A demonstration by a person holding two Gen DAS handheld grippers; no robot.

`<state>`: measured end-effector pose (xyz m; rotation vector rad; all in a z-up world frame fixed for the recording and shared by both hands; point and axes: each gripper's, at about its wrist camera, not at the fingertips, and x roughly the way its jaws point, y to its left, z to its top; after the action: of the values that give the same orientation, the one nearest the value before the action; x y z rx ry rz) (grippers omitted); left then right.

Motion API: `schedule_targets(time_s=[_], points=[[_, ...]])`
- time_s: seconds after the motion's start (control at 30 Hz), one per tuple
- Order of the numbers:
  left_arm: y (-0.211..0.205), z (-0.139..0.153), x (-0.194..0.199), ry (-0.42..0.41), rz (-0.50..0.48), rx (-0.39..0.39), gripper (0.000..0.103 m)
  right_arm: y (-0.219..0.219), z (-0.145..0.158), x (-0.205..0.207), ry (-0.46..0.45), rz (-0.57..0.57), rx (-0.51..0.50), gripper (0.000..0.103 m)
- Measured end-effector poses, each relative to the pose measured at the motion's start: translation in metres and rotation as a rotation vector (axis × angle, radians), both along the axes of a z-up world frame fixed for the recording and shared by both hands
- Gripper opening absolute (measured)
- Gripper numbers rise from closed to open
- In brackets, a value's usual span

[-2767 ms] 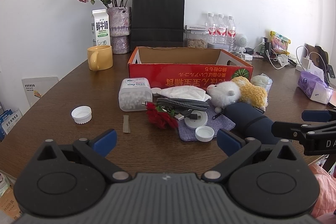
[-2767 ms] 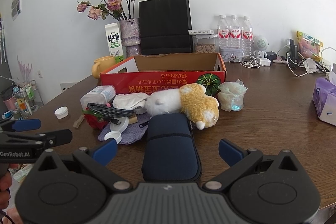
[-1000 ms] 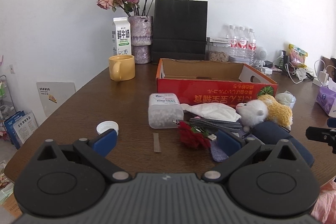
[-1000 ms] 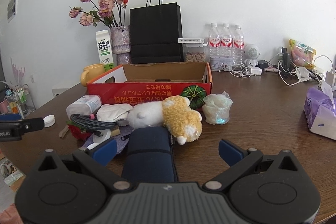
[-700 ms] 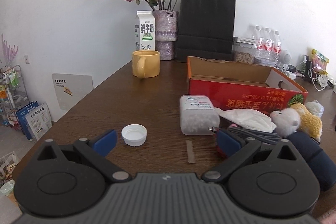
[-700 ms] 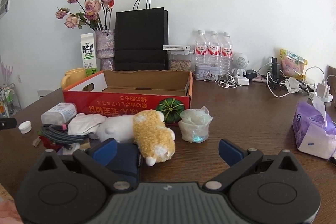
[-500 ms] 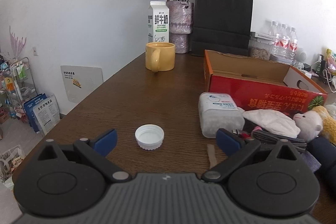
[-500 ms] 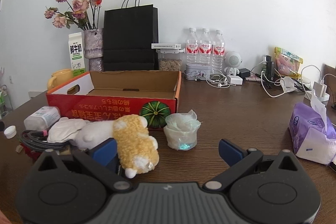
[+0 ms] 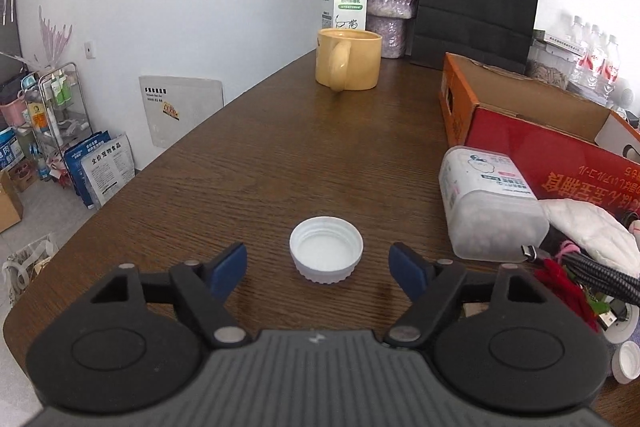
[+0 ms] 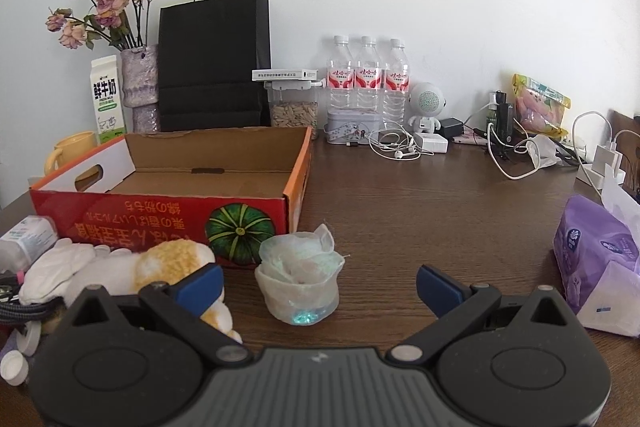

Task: Organize objects
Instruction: 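Grasp the white bottle cap with the left tool while the right tool grasps the clear plastic cup, then carry the cap and cup into the cardboard box and open both tools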

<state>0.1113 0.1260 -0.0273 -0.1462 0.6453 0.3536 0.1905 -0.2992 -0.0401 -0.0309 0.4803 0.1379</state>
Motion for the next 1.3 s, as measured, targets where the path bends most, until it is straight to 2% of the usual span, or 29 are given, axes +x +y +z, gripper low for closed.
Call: schedule_targets(time_s=[0.1,0.17,0.23,0.4,0.5,0.53,0.57,0.6,0.63,0.87,1.1,1.3], points=[[0.002,-0.003,0.004,0.011,0.003,0.003,0.071,-0.001,-0.003,0.012,0.012,-0.002,-0.007,0.103],[0.001,-0.002,0.006,0.010,0.004,0.018,0.054,-0.002,-0.005,0.019,0.022,-0.004,-0.004,0.103],[0.002,-0.002,0.009,0.007,0.014,0.023,0.041,-0.003,-0.008,0.026,0.033,0.005,0.011,0.103],[0.000,-0.003,0.012,-0.004,0.009,0.034,0.041,0.000,-0.015,0.035,0.049,0.028,0.021,0.100],[-0.001,-0.003,0.013,-0.008,0.013,0.034,0.041,0.001,-0.019,0.039,0.070,0.040,0.034,0.082],[-0.001,-0.003,0.013,-0.009,0.014,0.034,0.041,0.001,-0.020,0.040,0.079,0.048,0.039,0.069],[-0.001,-0.003,0.013,-0.010,0.014,0.034,0.041,0.000,-0.021,0.040,0.085,0.064,0.056,0.053],[-0.001,-0.004,0.013,-0.012,0.014,0.033,0.041,-0.001,-0.020,0.039,0.088,0.081,0.072,0.043],[-0.001,-0.004,0.012,-0.014,0.014,0.032,0.041,0.000,-0.020,0.038,0.085,0.091,0.078,0.039],[-0.001,-0.002,0.012,-0.028,0.015,0.016,0.041,-0.003,-0.014,0.026,0.021,0.081,0.084,0.035],[-0.016,0.033,0.006,-0.166,-0.048,0.049,0.040,-0.002,0.012,0.012,-0.075,0.105,0.104,0.035],[-0.044,0.070,0.023,-0.276,-0.150,0.072,0.041,0.018,0.038,0.012,-0.138,0.176,0.103,0.035]])
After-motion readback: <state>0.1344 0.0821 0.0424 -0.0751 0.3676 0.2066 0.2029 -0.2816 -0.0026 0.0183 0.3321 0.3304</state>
